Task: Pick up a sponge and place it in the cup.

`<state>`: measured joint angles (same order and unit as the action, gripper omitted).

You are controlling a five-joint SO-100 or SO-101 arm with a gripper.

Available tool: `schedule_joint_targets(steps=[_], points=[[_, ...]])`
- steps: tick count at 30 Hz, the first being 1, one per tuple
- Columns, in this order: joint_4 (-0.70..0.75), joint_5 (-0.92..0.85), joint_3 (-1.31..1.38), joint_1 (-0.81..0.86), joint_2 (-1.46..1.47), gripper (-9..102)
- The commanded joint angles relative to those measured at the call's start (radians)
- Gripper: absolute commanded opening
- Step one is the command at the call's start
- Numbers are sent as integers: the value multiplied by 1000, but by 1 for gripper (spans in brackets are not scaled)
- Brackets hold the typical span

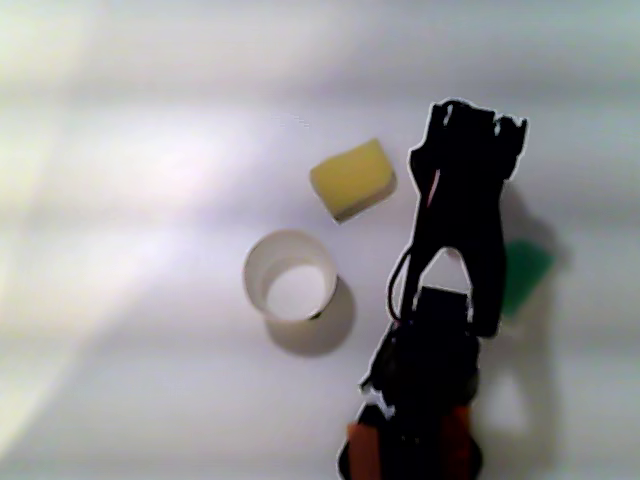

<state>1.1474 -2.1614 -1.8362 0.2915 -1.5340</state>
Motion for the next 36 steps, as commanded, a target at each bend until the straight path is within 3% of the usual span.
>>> schedule_joint_targets(steps=[1, 11, 15, 26, 36], points=[[69, 238, 12, -20, -173, 0], [466, 801, 288, -244, -321, 0], [557, 985, 336, -347, -371, 0], [486, 1586, 107, -744, -588, 0], [391, 1672, -78, -838, -680, 0]])
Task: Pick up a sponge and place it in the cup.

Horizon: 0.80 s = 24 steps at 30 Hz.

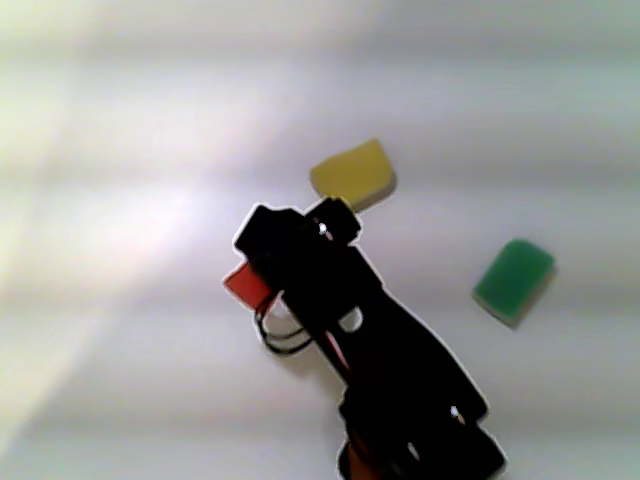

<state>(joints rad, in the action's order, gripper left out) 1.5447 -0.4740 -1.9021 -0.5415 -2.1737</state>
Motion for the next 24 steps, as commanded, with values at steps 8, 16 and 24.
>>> schedule_joint_targets(steps=[8, 16, 24], points=[[-60, -95, -41, 41, -12, 0], [-107, -143, -49, 60, 11, 22], [-114, -120, -55, 55, 15, 32]])
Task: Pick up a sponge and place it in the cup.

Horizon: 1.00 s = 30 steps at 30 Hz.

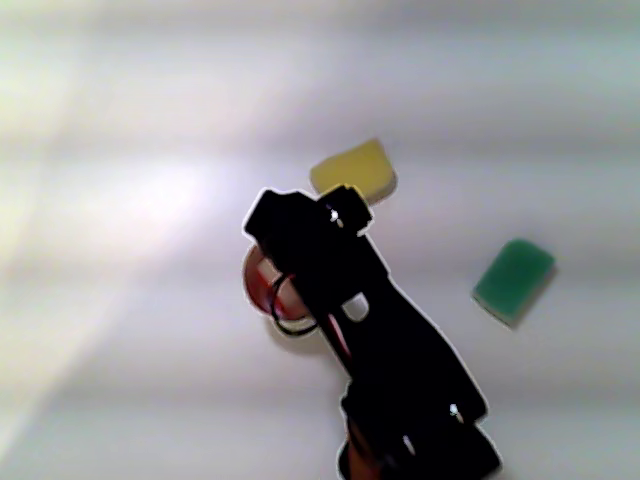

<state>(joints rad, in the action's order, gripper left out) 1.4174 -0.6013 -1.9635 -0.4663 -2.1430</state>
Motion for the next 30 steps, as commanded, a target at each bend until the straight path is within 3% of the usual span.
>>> schedule_joint_targets(steps=[1, 6, 10, 15, 23, 30], points=[[15, 17, 6, -20, -15, 32], [26, 34, 32, 3, -28, 25], [54, 52, 60, 48, -69, 0], [48, 35, 54, 147, -173, 0], [-229, 147, -64, 388, -411, 0], [-304, 195, -202, 546, -603, 0]])
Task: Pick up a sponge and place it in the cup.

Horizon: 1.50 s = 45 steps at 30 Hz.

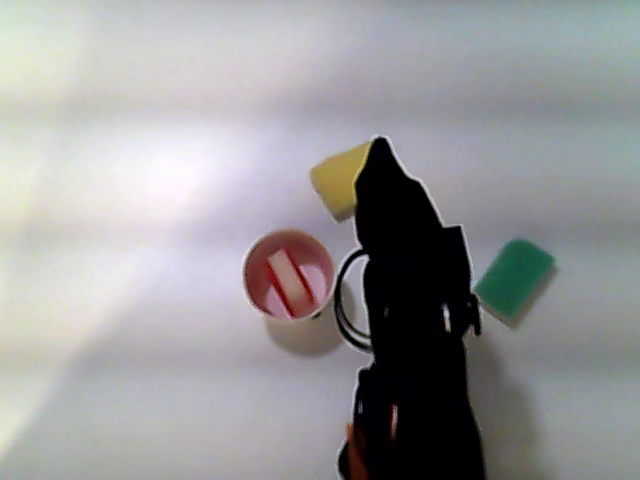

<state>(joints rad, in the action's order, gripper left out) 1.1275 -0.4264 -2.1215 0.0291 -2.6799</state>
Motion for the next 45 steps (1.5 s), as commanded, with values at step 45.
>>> schedule_joint_targets(steps=[45], points=[[35, 436, -873, 86, -583, 0]])
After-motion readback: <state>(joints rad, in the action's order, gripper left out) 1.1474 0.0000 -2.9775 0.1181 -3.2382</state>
